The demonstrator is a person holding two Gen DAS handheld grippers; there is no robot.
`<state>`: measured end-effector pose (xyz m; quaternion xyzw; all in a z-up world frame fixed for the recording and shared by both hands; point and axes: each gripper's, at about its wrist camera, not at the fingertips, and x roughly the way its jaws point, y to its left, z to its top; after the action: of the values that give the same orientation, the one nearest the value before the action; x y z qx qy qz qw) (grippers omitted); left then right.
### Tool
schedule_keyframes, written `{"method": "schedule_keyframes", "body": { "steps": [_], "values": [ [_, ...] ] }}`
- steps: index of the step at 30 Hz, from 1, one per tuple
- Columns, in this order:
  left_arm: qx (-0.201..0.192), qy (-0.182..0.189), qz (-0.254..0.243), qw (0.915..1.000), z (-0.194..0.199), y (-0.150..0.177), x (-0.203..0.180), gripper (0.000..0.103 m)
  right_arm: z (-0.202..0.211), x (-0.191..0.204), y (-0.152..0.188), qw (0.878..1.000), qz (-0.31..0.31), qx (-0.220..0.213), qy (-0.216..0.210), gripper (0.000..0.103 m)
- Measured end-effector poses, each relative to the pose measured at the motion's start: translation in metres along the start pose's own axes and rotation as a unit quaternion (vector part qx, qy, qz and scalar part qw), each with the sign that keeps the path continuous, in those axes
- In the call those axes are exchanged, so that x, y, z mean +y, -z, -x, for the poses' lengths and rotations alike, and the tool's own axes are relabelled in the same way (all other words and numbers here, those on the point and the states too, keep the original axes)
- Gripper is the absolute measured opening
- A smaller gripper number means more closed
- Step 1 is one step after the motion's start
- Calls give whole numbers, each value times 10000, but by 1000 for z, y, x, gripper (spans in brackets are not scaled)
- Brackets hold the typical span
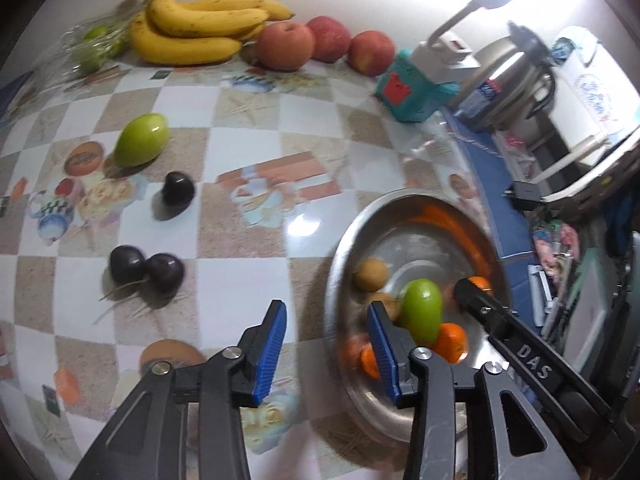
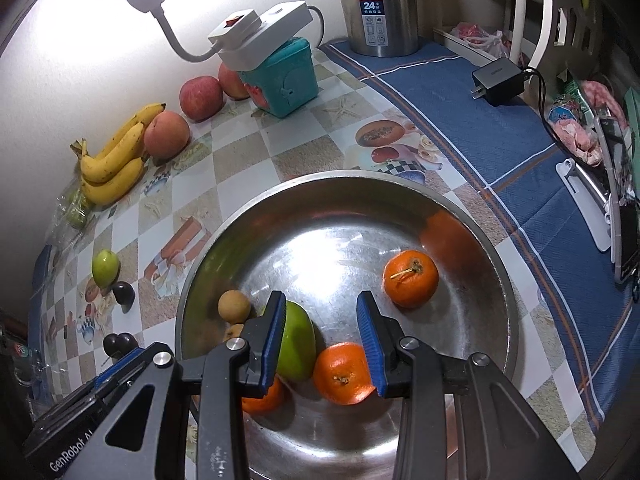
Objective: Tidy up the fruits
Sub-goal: 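Open the left tool to drop the kiwi while the right tool lowers and releases the mango, then withdraw both tools from the tray toward the remaining fruit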
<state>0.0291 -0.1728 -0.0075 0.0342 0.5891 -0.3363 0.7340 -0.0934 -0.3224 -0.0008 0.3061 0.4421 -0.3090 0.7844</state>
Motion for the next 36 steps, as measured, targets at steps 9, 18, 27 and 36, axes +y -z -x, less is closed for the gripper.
{"method": "schedule_keyframes", "body": {
  "steps": [9,18,27,36],
  "values": [
    [136,-420,278,9986,-4,2,15,80,-5,4,3,9998,146,61,115,72],
    [135,-732,555,9957,0,2,27,98,-11,9,6,9993,300,135,156,84],
    [165,-968,728,9925,1,2,37,103,-14,13,8,9987,444,147,201,87],
    [110,-1266,760,9890,2,3,44,103,-14,14,8,9984,507,101,207,96]
  ]
}}
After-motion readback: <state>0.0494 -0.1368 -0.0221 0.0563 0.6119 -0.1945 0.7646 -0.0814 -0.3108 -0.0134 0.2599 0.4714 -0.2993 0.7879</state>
